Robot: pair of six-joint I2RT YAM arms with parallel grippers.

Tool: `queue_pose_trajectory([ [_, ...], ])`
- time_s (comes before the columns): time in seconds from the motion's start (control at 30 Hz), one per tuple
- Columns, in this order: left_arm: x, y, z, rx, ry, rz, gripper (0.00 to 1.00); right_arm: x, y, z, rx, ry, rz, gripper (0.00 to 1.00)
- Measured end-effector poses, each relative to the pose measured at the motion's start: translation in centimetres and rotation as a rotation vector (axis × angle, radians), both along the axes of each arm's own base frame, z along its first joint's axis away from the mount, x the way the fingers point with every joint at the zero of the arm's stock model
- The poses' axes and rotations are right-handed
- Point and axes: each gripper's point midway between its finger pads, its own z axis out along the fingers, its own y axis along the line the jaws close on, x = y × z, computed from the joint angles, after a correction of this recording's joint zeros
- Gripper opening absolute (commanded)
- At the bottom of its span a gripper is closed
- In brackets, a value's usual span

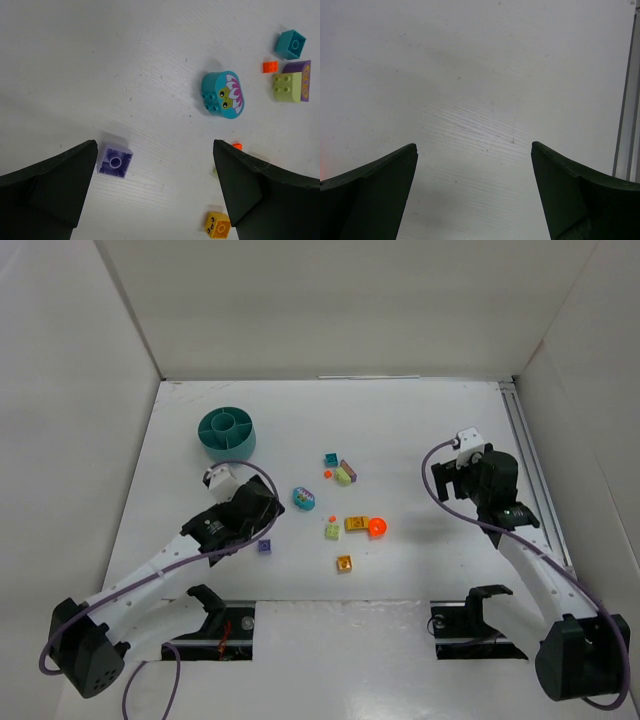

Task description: Sort the legos into containers by color

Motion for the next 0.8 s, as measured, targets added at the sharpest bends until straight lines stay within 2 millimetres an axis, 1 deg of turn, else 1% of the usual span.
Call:
queue_pose_trajectory([
  [0.07,-0.4,0.0,-0.6,-0.006,0.022,0.004,1.0,-0.1,0.0,-0.4,0.001,0.015,-0.001,1.0],
  [0.13,-0.6,0.0,-1.1,-0.011,0.036,0.011,1.0,-0.2,0.0,-0.3,0.001,0.013,-0.001,1.0],
  [0.3,-1.0,0.3,-3.0,0.006,0.105,0.032,1.0,-0.4,-0.1,0.7,0.004,-0.02,-0.009,1.0],
  [0.43,-1.1,0.8,-4.8,0.029,0.175,0.062,0.91,-0.5,-0.3,1.5,0.003,-0.046,-0.016,1.0],
  [0.47,-1.1,0.9,-5.2,0.033,0.189,0.068,0.87,-0.5,-0.3,1.6,0.003,-0.048,-0.017,1.0],
  [0.6,-1.5,1.1,-6.2,0.032,0.226,0.07,0.79,-0.5,-0.3,1.5,0.003,-0.046,-0.018,1.0],
  [0.7,-1.9,0.6,-6.8,0.012,0.244,0.042,0.76,-0.5,-0.3,1.4,0.003,-0.044,-0.018,1.0],
  [0.8,-2.9,0.6,-8.0,0.006,0.277,0.014,0.72,-0.4,-0.3,1.2,0.002,-0.037,-0.017,1.0],
])
